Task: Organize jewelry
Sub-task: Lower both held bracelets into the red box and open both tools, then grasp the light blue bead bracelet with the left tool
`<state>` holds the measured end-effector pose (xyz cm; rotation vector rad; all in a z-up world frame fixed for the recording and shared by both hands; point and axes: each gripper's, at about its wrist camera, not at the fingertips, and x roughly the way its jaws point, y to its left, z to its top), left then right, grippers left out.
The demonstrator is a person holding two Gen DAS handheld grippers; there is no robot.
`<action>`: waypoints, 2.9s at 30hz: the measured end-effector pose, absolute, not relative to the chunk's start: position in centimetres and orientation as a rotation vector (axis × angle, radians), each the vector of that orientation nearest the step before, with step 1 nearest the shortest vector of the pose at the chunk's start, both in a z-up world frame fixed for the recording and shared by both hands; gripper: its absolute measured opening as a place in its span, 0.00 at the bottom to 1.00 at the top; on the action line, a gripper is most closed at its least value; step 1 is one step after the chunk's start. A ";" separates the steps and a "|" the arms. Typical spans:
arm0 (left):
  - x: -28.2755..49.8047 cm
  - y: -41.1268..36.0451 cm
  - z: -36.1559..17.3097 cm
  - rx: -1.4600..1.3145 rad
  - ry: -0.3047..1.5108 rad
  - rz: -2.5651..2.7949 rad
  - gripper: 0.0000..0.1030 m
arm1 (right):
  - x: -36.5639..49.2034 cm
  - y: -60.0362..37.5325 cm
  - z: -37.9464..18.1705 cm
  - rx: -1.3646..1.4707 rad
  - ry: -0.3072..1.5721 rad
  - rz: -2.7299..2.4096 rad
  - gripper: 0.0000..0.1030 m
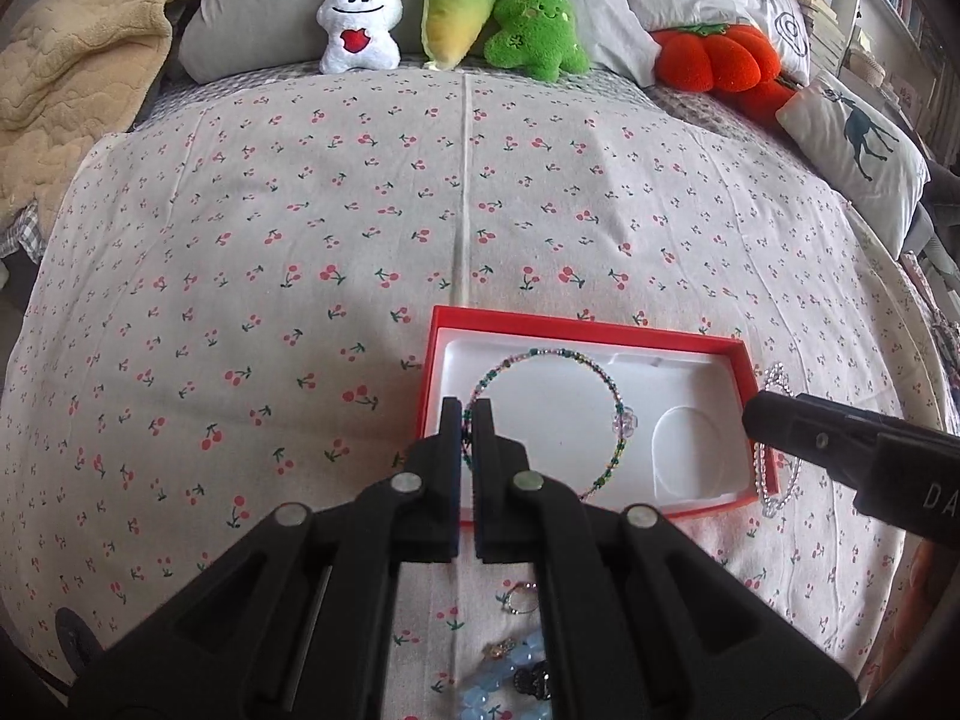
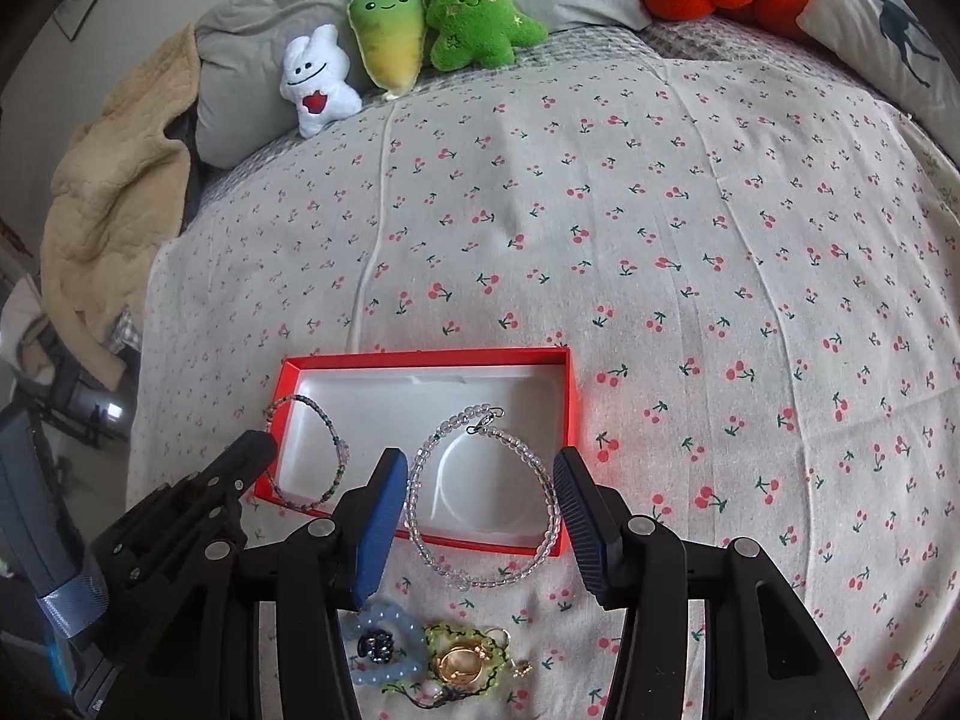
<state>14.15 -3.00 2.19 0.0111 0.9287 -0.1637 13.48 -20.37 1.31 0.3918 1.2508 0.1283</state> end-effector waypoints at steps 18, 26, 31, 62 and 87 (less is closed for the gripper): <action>15.4 -3.0 1.1 0.032 0.927 -0.146 0.08 | 15.4 -20.1 -0.4 0.360 1.274 0.122 0.62; 13.5 -3.1 3.0 0.067 0.900 -0.182 0.43 | 14.0 -21.1 1.7 0.352 1.241 0.126 0.67; 11.4 -2.3 3.9 0.100 0.897 -0.194 0.52 | 12.0 -21.6 2.7 0.330 1.239 0.131 0.70; 2.6 2.4 -3.4 0.103 1.237 -0.273 0.79 | -0.2 -19.0 -3.4 0.079 1.424 0.210 0.81; 4.9 -1.0 -4.0 0.099 1.179 -0.257 0.31 | 0.7 -18.0 -3.9 0.081 1.431 0.214 0.81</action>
